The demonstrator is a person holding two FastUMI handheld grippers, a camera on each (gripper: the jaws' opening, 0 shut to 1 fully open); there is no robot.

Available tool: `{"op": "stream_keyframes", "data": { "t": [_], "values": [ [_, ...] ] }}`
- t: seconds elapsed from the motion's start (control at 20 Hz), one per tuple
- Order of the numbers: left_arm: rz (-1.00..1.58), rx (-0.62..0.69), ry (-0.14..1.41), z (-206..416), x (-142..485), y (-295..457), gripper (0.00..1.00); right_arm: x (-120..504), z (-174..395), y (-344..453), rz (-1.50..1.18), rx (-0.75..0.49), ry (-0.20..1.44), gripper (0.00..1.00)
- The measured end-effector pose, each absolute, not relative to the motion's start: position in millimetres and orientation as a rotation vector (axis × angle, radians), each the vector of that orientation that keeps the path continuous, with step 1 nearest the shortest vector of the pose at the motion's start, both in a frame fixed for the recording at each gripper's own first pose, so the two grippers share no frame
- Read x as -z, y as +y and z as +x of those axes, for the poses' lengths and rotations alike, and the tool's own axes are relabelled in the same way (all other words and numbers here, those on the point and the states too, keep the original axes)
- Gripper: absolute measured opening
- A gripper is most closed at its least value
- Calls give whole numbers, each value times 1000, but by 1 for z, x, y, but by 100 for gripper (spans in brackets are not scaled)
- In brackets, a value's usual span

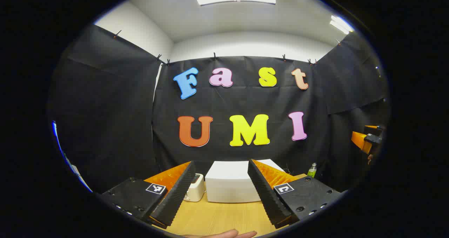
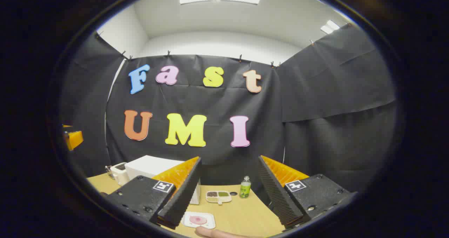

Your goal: Open the microwave oven with the left hand, put the food in, and close the microwave oven.

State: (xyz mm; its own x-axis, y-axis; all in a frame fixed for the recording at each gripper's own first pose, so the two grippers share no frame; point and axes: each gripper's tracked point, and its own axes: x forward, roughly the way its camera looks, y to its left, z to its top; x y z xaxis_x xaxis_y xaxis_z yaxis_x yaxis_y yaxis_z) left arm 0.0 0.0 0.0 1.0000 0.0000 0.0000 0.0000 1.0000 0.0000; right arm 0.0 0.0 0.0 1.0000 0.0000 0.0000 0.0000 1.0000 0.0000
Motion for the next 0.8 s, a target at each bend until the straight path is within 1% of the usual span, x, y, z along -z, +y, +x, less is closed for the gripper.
{"op": "stream_keyframes", "data": {
  "t": [0.15,0.2,0.25,0.3,0.4,0.45,0.5,0.6,0.65,0.7,0.75,0.8],
  "values": [
    [19,3,-8,-2,-4,-6,95,-2,-3,-1,2,-4,-2,91],
    [26,5,-1,-4,-2,-8,96,-3,-4,-1,6,-11,-7,100],
    [33,10,8,-6,2,-11,96,-4,-5,-1,13,-18,-13,91],
    [39,16,17,-6,4,-15,96,-4,-6,-2,20,-17,-13,100],
    [50,25,27,-6,8,-18,95,1,-5,-5,28,-18,-10,100],
    [52,30,29,-5,9,-21,95,1,-5,-5,30,-18,-9,91],
    [43,47,33,-4,10,-26,96,2,-5,-9,32,-12,-8,100],
    [1,43,52,-5,16,-29,95,9,-3,-15,35,3,9,100],
    [-10,30,51,-3,16,-25,95,11,-2,-13,42,-1,16,91],
    [-13,37,50,0,16,-27,95,13,-1,-13,49,-3,22,100],
    [-10,47,55,3,20,-32,94,14,0,-14,54,-5,22,100],
    [-9,53,66,7,26,-34,94,14,3,-15,57,-10,11,91]
  ]
}}
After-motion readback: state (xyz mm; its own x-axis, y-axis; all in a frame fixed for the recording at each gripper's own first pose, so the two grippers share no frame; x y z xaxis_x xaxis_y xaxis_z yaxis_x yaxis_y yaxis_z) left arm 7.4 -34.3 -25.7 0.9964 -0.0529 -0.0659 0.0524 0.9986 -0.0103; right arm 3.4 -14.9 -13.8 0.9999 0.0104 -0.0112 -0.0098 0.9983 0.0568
